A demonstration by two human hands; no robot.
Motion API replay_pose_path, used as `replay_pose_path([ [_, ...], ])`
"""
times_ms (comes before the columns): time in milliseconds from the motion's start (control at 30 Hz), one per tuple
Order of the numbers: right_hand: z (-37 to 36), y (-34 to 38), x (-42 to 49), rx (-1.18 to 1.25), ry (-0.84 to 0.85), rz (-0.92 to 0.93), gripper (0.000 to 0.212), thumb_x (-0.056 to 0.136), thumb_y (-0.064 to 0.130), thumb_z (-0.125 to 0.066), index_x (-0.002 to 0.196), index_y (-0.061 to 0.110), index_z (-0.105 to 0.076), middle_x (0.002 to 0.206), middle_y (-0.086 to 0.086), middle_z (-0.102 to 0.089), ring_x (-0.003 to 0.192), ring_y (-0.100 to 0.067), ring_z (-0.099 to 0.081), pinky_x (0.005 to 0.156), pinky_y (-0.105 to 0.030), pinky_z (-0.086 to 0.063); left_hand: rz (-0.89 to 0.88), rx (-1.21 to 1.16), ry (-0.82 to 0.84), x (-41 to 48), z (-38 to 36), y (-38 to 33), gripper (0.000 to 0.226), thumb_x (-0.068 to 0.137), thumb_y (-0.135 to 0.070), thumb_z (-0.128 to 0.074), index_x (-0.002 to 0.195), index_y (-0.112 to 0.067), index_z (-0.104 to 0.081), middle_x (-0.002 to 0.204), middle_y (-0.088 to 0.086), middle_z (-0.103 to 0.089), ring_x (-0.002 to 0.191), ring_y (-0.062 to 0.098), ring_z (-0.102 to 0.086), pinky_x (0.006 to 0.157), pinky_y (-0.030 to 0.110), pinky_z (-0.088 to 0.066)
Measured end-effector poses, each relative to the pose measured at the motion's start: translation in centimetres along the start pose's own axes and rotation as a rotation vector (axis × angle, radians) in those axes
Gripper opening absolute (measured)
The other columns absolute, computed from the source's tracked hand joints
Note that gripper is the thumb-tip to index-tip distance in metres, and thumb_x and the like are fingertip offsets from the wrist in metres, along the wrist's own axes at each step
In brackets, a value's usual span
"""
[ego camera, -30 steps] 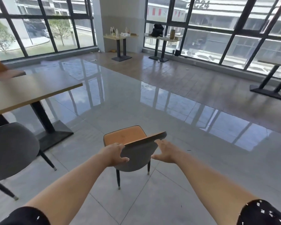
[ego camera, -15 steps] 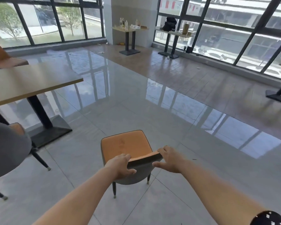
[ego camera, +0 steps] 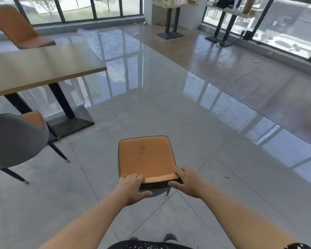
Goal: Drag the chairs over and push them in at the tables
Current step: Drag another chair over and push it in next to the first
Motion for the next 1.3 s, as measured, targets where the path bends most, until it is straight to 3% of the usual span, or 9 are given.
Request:
replay_pose_path([
  [267, -1.5, -2.6, 2.5, 0.002, -0.073, 0.126, 0.094, 0.074, 0.093, -0.006, 0.122, 0.029, -0.053, 0.122, 0.003, -0.058, 0.105, -0.02, -0.055, 0.092, -0.04, -0.042, 0.16, 0.117, -0.155, 1.0, -1.0, -0.9, 0.096, 0.066, -0.102, -0.012, 0.119, -0.034, -0.057, 0.117, -0.008, -0.063, 0.105, 0.02, -0.057, 0.093, 0.044, -0.043],
  [600, -1.7, -3.0, 4.9, 0.034, -0.105, 0.245, 0.094, 0.073, 0.092, -0.004, 0.116, 0.028, -0.058, 0.124, 0.005, -0.057, 0.117, -0.019, -0.049, 0.099, -0.045, -0.034, 0.262, 0.11, -0.218, 1.0, -1.0, -0.9, 0.098, 0.061, -0.105, -0.005, 0.098, -0.032, -0.059, 0.099, -0.006, -0.066, 0.092, 0.019, -0.06, 0.09, 0.043, -0.044],
  [767, -0.9, -3.4, 6.7, 0.037, -0.063, 0.282, 0.089, 0.073, 0.09, -0.01, 0.114, 0.028, -0.059, 0.123, 0.003, -0.058, 0.117, -0.022, -0.047, 0.103, -0.049, -0.033, 0.322, 0.085, -0.213, 2.1, -1.6, -0.8, 0.095, 0.063, -0.104, -0.009, 0.101, -0.033, -0.059, 0.102, -0.006, -0.066, 0.095, 0.018, -0.061, 0.093, 0.046, -0.044],
  [1133, 2.0, -1.6, 13.9, -0.022, 0.0, 0.408, 0.088, 0.07, 0.093, -0.003, 0.111, 0.033, -0.053, 0.118, 0.004, -0.057, 0.111, -0.022, -0.048, 0.097, -0.048, -0.034, 0.463, 0.005, -0.219, 4.4, 0.9, 1.9, 0.097, 0.057, -0.107, -0.008, 0.097, -0.034, -0.058, 0.098, -0.007, -0.063, 0.092, 0.018, -0.06, 0.093, 0.05, -0.047],
  [1300, 3.7, 1.4, 18.3, -0.039, 0.03, 0.461, 0.084, 0.071, 0.093, -0.007, 0.107, 0.032, -0.052, 0.118, 0.004, -0.057, 0.111, -0.023, -0.048, 0.098, -0.05, -0.034, 0.508, -0.078, -0.259, 5.2, 3.0, 4.8, 0.094, 0.062, -0.105, -0.02, 0.098, -0.028, -0.06, 0.098, -0.003, -0.06, 0.087, 0.017, -0.06, 0.078, 0.04, -0.058],
])
Point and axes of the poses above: each hand's wrist, its own x-axis towards the middle knuckle, its own z-axis out of the back of the hand, y = z × x, the point moved 5 cm from there along x, towards the middle knuckle
